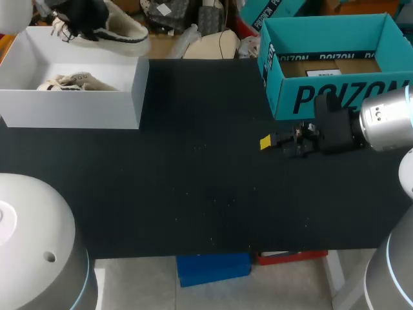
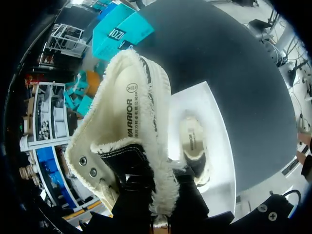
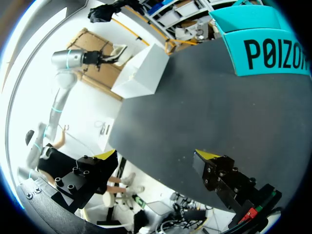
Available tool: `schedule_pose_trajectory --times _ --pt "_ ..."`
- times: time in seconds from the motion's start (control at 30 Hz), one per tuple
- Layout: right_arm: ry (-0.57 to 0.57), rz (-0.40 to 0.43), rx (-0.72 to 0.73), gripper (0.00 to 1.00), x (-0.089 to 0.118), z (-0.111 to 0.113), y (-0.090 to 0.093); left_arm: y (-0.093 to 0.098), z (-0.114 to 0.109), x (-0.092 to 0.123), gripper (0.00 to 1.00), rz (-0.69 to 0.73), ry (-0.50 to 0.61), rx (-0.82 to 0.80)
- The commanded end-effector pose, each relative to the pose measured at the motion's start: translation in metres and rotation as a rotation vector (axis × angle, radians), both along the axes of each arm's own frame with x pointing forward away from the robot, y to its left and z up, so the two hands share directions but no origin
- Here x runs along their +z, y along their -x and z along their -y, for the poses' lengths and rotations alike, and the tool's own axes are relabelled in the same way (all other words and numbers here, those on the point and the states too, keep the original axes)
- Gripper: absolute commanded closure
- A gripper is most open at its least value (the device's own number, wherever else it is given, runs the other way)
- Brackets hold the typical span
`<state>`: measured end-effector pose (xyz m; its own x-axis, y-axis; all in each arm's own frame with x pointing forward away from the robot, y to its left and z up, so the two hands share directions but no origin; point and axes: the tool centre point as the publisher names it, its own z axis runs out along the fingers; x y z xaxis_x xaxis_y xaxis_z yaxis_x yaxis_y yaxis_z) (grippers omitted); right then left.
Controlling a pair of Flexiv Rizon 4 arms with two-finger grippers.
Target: Take the shoe out of the shoebox, open the shoe tongue, remove and reinsert the insole, then place the shoe into the shoebox
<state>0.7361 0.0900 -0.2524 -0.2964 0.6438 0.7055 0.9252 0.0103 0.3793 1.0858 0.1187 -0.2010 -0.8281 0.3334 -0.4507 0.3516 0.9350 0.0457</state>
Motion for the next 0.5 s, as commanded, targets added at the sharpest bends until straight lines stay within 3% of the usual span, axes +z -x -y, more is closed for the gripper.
schedule_pose_trajectory --times 0.03,0.23,0.5 --pt "0.001 -0.001 0.000 0.00 0.000 -0.001 0.000 -0.004 -0.025 -0.011 1.00 0.051 0.013 0.136" --pt "0.001 -0.001 0.000 0.00 0.000 -0.001 0.000 -0.016 -0.054 -0.037 1.00 0.048 -0.011 0.192" --pt "0.001 -0.001 0.000 0.00 0.000 -0.001 0.000 -0.037 -0.061 -0.081 1.00 0.020 0.015 0.217"
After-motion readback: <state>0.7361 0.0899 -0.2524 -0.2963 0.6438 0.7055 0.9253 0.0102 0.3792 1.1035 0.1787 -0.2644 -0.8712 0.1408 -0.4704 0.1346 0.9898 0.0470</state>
